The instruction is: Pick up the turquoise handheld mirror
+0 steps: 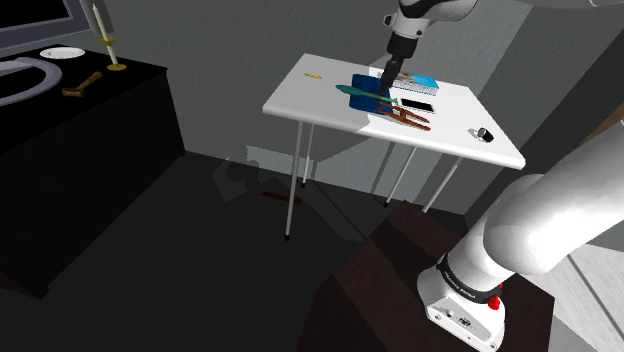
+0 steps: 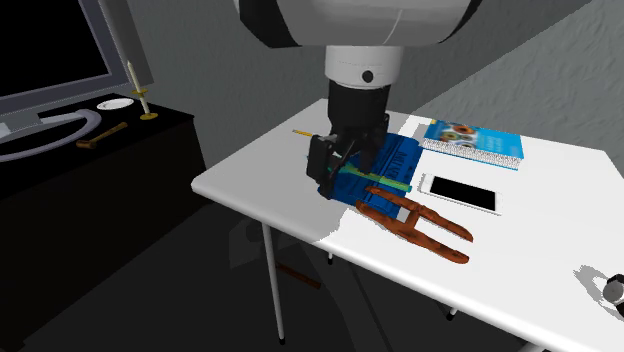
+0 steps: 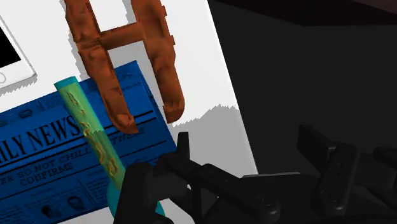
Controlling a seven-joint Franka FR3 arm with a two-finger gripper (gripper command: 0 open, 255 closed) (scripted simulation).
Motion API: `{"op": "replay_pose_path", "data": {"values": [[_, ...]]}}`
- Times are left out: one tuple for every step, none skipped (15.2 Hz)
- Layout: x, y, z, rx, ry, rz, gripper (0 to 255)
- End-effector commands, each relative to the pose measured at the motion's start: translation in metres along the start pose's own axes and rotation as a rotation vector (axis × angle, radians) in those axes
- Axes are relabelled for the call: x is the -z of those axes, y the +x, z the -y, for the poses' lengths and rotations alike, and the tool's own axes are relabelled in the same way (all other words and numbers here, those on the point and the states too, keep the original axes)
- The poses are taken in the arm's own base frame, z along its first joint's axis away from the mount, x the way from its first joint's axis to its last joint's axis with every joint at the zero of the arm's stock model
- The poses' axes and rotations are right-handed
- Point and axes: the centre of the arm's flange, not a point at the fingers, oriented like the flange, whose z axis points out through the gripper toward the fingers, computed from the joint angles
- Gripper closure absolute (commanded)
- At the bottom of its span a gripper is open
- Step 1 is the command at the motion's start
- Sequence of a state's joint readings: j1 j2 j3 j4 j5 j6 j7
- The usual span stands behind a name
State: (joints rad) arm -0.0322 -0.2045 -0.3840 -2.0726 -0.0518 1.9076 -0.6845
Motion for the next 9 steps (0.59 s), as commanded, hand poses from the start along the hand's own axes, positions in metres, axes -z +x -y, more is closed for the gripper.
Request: {"op": "replay_pose_path", "data": {"values": [[-0.008, 0.01, -0.021, 0.022, -0.008, -0.007, 0], [-0.011, 0.016, -0.032, 0.032, -0.011, -0.011, 0], [-0.015, 0.022, -0.042, 0.042, -0.014, -0.014, 0], [-0.018, 0.028, -0.053, 0.052, -0.017, -0.018, 0], [-0.022, 0.034, -0.063, 0.062, -0.02, -0.022, 0], [-0.025, 0.04, -0.074, 0.072, -0.023, -0.025, 0], [-0.028, 0.047, -0.084, 0.083, -0.027, -0.029, 0], [-0.031, 0.053, -0.094, 0.093, -0.03, -0.033, 0], [-0.034, 0.06, -0.104, 0.103, -0.033, -0.036, 0]]}}
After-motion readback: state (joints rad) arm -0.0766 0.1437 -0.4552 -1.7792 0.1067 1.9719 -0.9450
